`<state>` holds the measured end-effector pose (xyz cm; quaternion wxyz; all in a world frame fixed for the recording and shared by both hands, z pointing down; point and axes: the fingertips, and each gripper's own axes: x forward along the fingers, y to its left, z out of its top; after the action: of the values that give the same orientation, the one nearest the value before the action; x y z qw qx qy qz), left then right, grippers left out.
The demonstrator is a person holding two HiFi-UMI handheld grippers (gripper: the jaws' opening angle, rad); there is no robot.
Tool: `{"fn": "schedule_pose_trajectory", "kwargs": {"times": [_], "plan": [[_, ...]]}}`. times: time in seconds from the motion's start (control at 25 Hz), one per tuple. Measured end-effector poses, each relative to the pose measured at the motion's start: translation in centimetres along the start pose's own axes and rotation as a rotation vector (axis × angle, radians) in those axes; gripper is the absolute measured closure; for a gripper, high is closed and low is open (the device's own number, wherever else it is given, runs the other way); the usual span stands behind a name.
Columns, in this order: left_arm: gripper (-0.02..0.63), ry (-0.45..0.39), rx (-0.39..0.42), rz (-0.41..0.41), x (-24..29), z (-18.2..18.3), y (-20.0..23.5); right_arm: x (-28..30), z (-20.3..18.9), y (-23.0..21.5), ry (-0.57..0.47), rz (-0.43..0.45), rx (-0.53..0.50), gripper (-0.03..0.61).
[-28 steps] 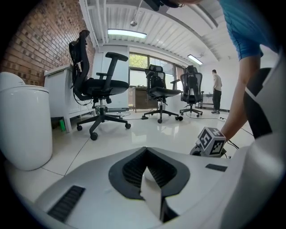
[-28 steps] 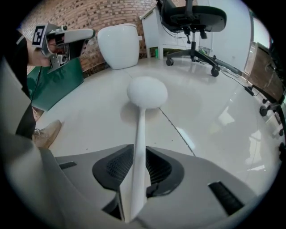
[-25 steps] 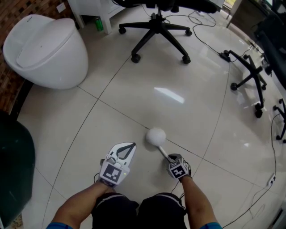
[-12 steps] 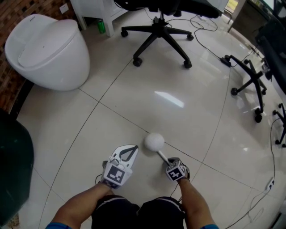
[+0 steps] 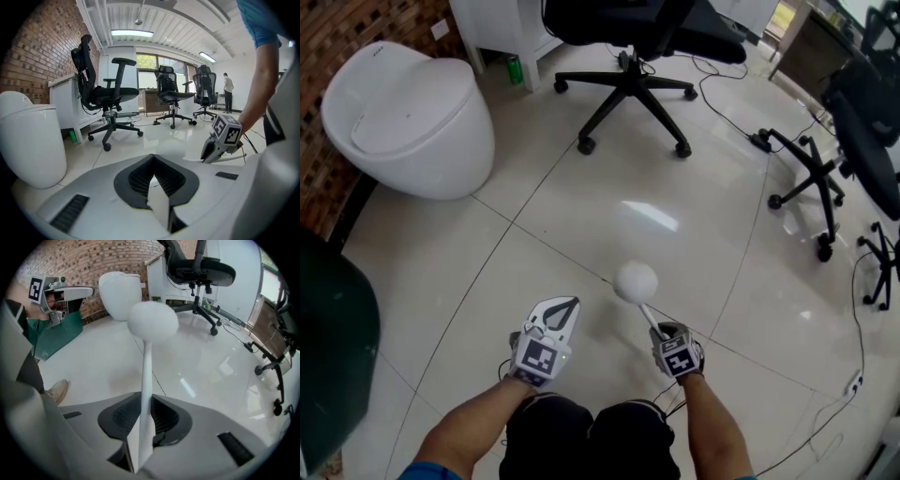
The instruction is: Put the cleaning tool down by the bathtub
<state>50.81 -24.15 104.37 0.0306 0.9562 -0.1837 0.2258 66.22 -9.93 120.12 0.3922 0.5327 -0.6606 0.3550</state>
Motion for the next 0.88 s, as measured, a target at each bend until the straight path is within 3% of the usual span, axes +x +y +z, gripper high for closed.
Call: {"fn": "schedule_pose_trajectory", "kwargs": {"times": [0.28, 0.48, 0.88], "plan": [[0.611, -0.005, 0.011, 0.03, -7.7, 12.1, 1.0, -16.1, 6.7, 1.7, -0.111, -0.032, 0.065, 0.482], [0.611, 0.001, 0.019, 0.074, -14.3, 22.5, 2.5, -28.7, 13.7, 2.7, -0.192, -0.049, 0.062, 0.482], [0.611, -0.024, -0.022, 0.088, -30.8, 43.1, 0.5, -55.0, 24.1, 9.8, -0.291, -0.036, 0.039, 0.483]]}}
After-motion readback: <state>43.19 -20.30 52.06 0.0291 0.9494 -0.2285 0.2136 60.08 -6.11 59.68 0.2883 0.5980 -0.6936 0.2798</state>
